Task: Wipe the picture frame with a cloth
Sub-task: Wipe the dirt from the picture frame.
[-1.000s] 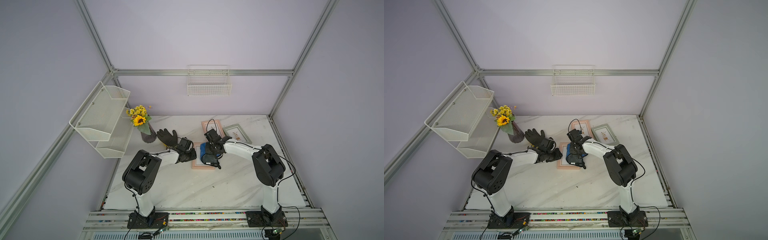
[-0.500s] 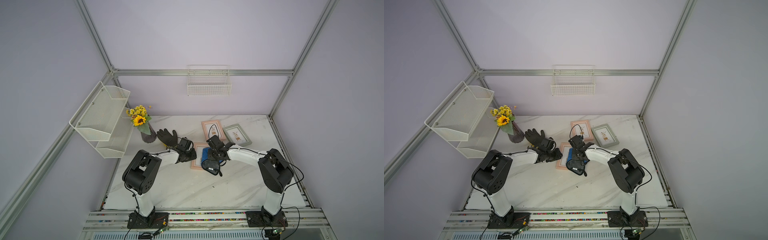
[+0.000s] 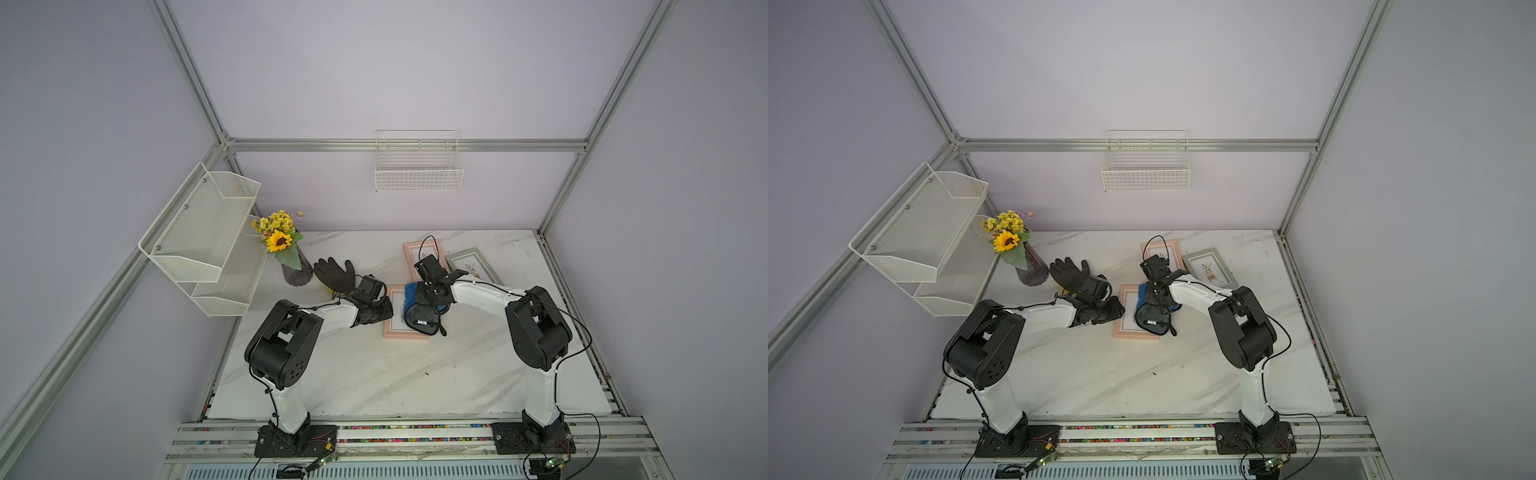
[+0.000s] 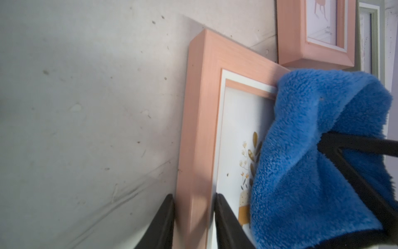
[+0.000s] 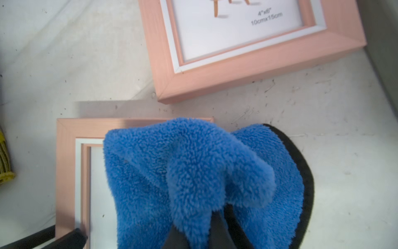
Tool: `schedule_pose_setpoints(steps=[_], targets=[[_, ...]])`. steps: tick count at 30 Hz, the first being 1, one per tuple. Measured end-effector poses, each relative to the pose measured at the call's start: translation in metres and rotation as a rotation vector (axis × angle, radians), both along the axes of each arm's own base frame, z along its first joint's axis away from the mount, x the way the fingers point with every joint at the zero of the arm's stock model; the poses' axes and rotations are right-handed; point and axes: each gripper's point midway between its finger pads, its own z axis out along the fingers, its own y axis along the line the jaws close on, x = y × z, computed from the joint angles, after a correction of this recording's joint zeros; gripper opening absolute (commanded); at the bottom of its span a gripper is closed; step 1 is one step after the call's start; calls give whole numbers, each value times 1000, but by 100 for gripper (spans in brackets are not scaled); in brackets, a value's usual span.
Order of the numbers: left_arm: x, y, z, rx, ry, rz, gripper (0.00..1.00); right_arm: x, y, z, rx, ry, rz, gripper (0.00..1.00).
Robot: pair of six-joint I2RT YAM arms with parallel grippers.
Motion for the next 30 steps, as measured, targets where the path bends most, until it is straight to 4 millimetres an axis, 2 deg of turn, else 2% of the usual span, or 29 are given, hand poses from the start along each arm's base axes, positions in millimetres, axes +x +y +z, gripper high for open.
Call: schedule_pose_setpoints(steps=[4, 9, 12, 15, 17, 22, 24, 30], targets=[[0, 0, 0, 0, 0, 1, 33, -15, 3, -3, 18, -11, 15, 8], [0, 0, 0, -1, 3, 3, 33, -56, 10, -3, 29, 17, 50, 8], [0, 0, 0, -3, 4, 6, 33, -68, 13, -4, 30, 29, 61, 8], [0, 0, 0, -3, 4, 6, 33, -66, 15, -3, 22, 33, 66, 8], [0, 0, 0, -3, 4, 6, 33, -56, 18, -3, 15, 32, 66, 8], [1, -1, 0, -2, 12, 4, 34, -17, 32, -6, 22, 20, 74, 8], [2, -2, 0, -1, 14, 4, 34, -8, 41, -6, 51, 21, 88, 8], [2, -2, 0, 2, 19, 5, 34, -6, 62, -11, 95, 31, 117, 8]])
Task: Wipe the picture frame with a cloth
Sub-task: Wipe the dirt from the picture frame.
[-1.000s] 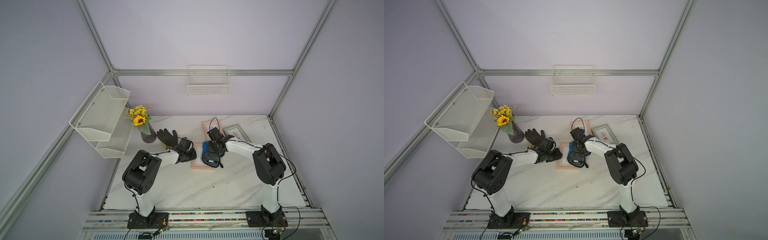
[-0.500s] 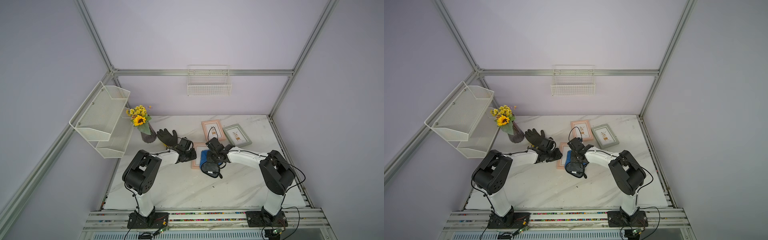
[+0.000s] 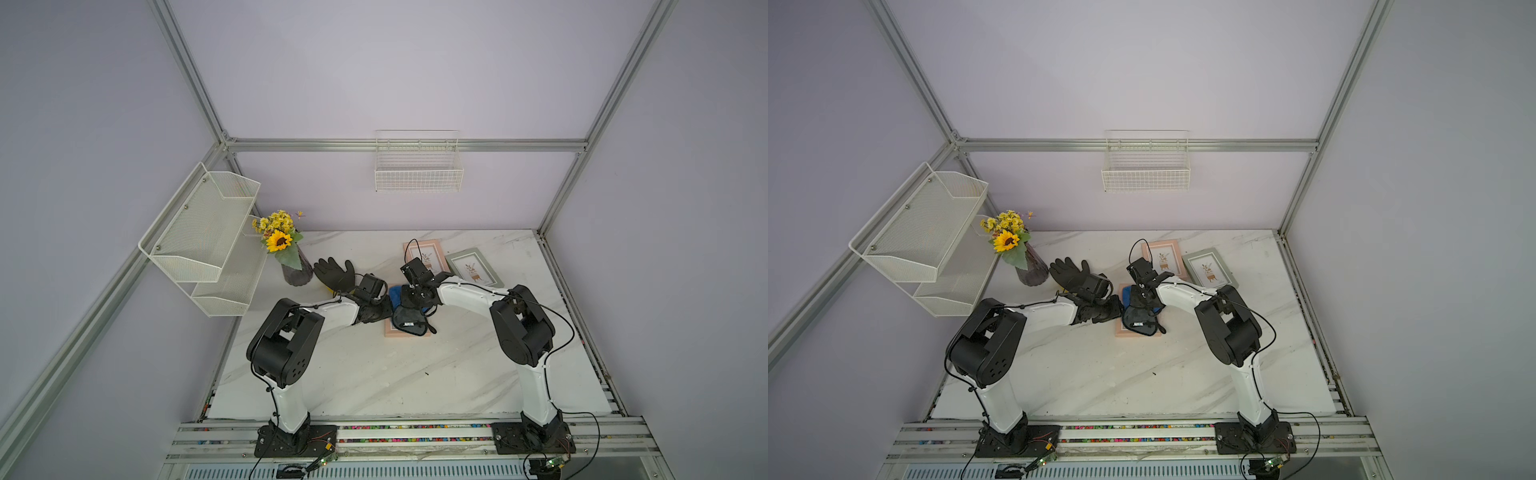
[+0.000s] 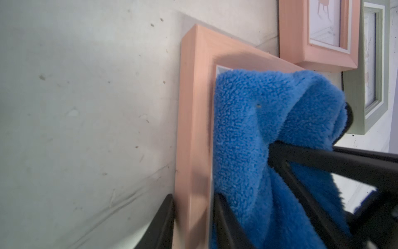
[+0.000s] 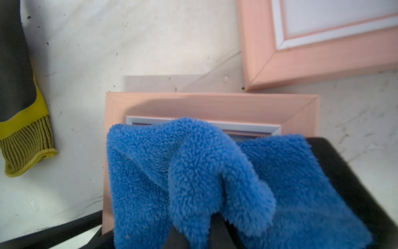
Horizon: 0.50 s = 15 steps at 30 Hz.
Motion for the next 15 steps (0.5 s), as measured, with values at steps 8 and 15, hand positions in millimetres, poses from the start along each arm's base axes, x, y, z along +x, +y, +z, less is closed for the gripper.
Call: schedule_pose_setpoints(steps=[8, 15], targets=[[1, -1, 0, -2, -1, -1, 34, -6, -41, 0, -38, -12, -65, 8], [3, -4, -1, -11, -10, -5, 34, -4, -31, 0, -32, 2, -41, 8]])
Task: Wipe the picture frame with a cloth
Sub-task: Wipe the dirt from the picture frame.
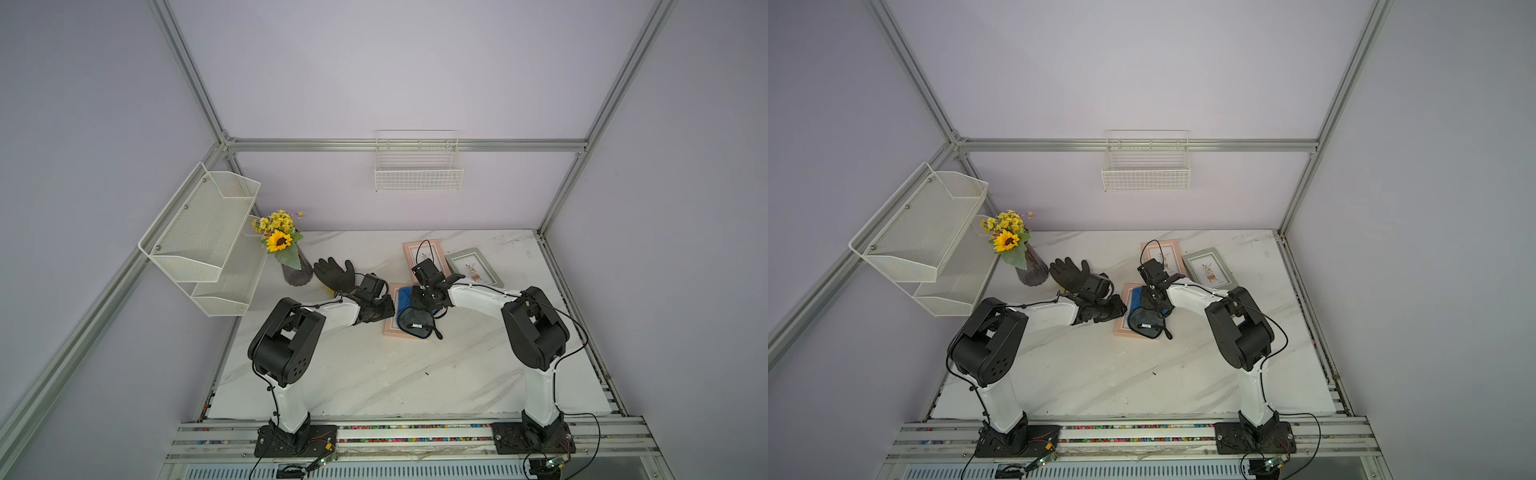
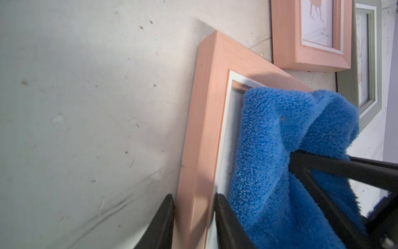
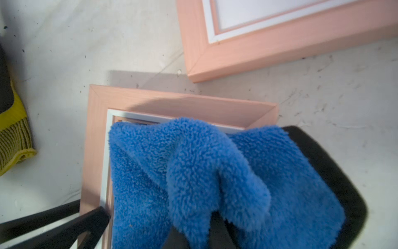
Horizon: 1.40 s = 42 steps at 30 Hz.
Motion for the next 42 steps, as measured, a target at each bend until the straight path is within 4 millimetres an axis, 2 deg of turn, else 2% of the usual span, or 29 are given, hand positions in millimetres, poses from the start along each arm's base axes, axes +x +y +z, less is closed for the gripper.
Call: schedule_pose_setpoints(steps=[5, 8, 11, 14, 18, 21, 25, 27, 30, 34, 37, 40, 42], targets=[[0, 0, 0, 1, 1, 1, 34, 3, 39, 1, 1, -21, 48, 8], [0, 0, 0, 2, 0, 1, 34, 5, 36, 0, -16, -28, 35, 8], [0, 1, 0, 3, -1, 3, 34, 6, 17, 0, -20, -25, 7, 8], [1, 0, 0, 2, -2, 3, 34, 4, -16, 3, -52, -22, -40, 8], [1, 0, 0, 0, -1, 6, 34, 7, -43, 19, -88, -53, -84, 8], [1, 0, 0, -2, 0, 10, 34, 13, -58, 21, -110, -58, -114, 7], [1, 0, 0, -5, 3, 14, 34, 11, -69, 15, -132, -36, -131, 6], [1, 0, 0, -5, 3, 15, 34, 2, -67, 8, -141, -21, -118, 6], [1, 0, 0, -5, 3, 15, 34, -24, -63, -5, -163, 14, -86, 6], [2, 0, 0, -3, 3, 16, 34, -57, -57, -5, -165, 38, -57, 6], [5, 0, 0, 0, 0, 21, 34, -75, -52, -4, -151, 57, -39, 7], [6, 0, 0, 0, 0, 23, 34, -78, -51, -4, -146, 65, -41, 7], [6, 1, 0, 0, -1, 24, 34, -71, -53, -2, -147, 68, -54, 7]])
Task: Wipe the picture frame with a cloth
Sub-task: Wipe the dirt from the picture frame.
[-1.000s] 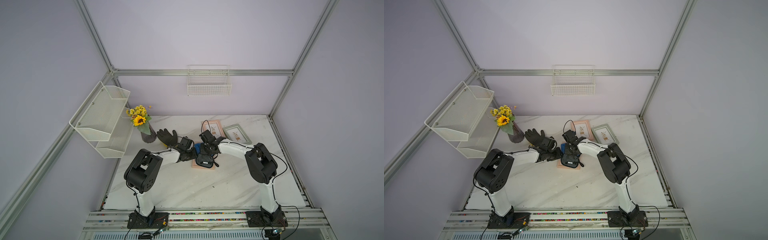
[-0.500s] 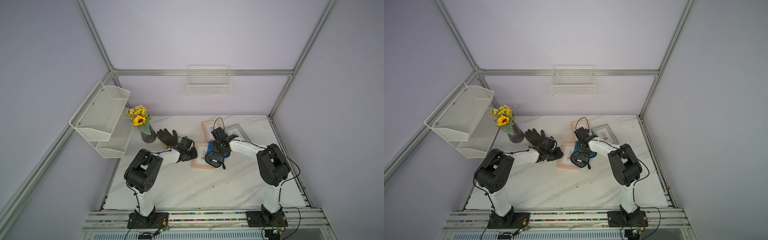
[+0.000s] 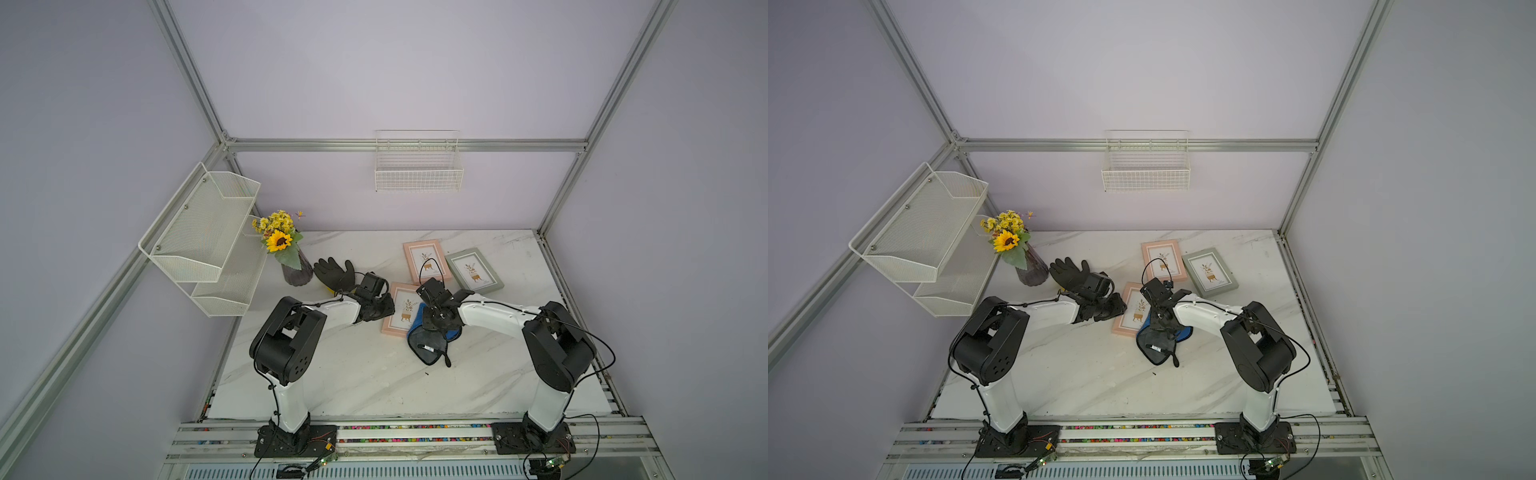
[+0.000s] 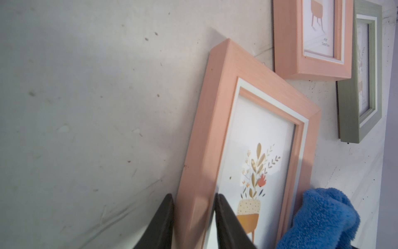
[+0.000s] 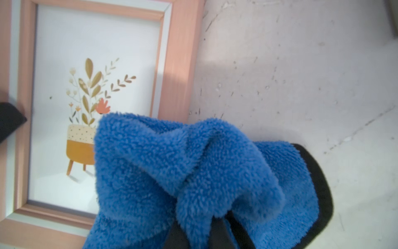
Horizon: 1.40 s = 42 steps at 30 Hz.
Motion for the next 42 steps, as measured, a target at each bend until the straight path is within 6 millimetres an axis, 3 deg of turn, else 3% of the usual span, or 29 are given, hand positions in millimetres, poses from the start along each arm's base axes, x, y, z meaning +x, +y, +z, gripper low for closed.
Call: schedule_pose_setpoints(steps=[2, 7, 10, 14, 22, 27, 30, 37, 42], targets=[[1, 0, 0, 0, -2, 1, 34, 14, -3, 3, -2, -5, -18, 7], [1, 0, 0, 1, -4, 3, 34, 72, -3, 12, 15, -65, -57, 7], [1, 0, 0, 1, -5, 3, 34, 90, 1, 11, 13, -81, -55, 7], [1, 0, 0, 1, -5, 3, 34, 87, 0, 8, 17, -95, -48, 7], [2, 0, -1, 2, -4, 3, 34, 29, 12, 8, 19, -75, 16, 7], [3, 0, -1, 3, -6, 5, 34, 14, 15, 8, 26, -62, 24, 7], [3, 0, -1, 3, -6, 5, 34, 21, 11, 11, 23, -52, 13, 7], [3, 0, 0, 2, -7, 5, 34, 83, 9, 23, 36, -105, -28, 7], [3, 0, 0, 2, -7, 4, 34, 103, 15, 29, 41, -132, -19, 7]])
